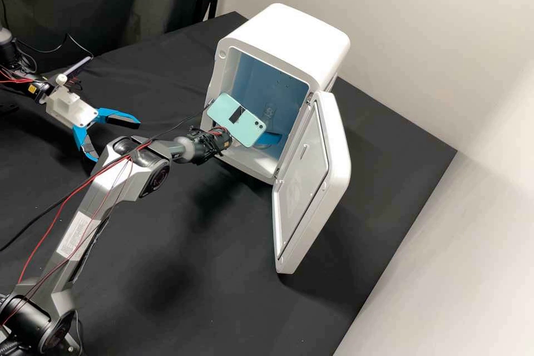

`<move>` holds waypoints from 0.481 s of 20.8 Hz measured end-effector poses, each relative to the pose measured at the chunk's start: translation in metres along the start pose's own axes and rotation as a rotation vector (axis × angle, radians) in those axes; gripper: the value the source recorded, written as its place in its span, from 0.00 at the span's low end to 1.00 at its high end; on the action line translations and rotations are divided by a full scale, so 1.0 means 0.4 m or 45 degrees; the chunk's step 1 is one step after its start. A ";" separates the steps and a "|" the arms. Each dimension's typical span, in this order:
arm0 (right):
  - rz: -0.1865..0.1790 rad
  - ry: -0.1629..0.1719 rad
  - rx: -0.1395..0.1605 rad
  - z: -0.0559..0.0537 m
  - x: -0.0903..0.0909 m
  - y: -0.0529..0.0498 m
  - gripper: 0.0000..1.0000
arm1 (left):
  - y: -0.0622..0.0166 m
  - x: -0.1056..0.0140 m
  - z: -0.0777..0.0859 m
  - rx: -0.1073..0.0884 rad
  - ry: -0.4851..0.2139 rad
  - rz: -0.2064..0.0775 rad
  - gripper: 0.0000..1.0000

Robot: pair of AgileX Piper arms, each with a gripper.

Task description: Place the flask in the incubator

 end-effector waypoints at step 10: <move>-0.004 -0.004 0.001 0.003 -0.001 -0.003 1.00 | 0.000 0.000 0.000 0.000 0.000 0.000 1.00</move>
